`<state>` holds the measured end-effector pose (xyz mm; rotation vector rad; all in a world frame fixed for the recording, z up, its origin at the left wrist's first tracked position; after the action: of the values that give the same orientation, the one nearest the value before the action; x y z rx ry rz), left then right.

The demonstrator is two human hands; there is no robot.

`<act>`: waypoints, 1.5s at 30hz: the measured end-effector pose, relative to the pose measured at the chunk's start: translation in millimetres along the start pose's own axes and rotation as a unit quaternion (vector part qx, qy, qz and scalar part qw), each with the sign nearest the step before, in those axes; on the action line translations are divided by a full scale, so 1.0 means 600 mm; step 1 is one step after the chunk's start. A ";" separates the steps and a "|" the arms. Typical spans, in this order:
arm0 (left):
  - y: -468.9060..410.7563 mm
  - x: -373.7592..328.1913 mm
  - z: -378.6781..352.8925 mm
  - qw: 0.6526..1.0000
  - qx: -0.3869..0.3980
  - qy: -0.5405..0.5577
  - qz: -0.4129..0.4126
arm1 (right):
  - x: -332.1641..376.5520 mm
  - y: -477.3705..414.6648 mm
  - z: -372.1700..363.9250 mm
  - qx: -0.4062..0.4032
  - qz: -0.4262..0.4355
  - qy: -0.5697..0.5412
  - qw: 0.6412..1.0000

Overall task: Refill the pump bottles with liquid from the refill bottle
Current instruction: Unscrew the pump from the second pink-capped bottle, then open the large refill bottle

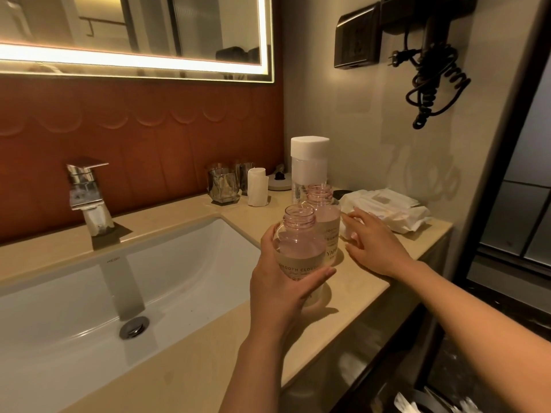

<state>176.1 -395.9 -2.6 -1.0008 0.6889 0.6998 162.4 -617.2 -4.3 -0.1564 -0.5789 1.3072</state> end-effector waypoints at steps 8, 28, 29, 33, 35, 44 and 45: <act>-0.003 0.004 -0.009 0.997 0.041 0.064 0.014 | 0.021 -0.015 0.083 -0.070 -0.007 -0.205 0.976; -0.006 0.017 -0.013 0.997 0.059 0.001 0.045 | 0.187 -0.221 0.152 -0.041 -0.084 -0.021 0.995; -0.006 0.018 -0.012 0.997 0.059 -0.003 0.051 | 0.186 -0.219 0.153 -0.051 -0.080 -0.030 0.995; -0.006 0.014 -0.012 0.997 0.055 0.002 0.060 | 0.196 -0.213 0.154 -0.057 -0.031 -0.076 0.995; -0.002 0.008 -0.008 0.997 0.044 0.005 0.060 | 0.207 -0.208 0.157 -0.053 0.008 -0.091 0.994; -0.007 -0.017 0.079 0.985 -0.138 -0.002 0.106 | 0.326 -0.176 0.249 -0.082 0.194 -0.137 0.968; -0.013 -0.025 0.096 0.983 -0.154 -0.004 0.101 | 0.341 -0.167 0.259 -0.086 0.209 -0.143 0.964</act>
<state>183.9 -349.4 34.7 -1.2202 0.6933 1.0102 202.8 -484.9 234.4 -0.2449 -0.9435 1.7034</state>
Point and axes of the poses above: each hand's wrist, its own y-axis away from the middle knuckle, its own z-axis out of the back of the hand, x = y × z, the point moved 5 cm from there along -y, towards the middle knuckle, and after that the axes turned 8 degrees about -y, right-handed, at the moved point
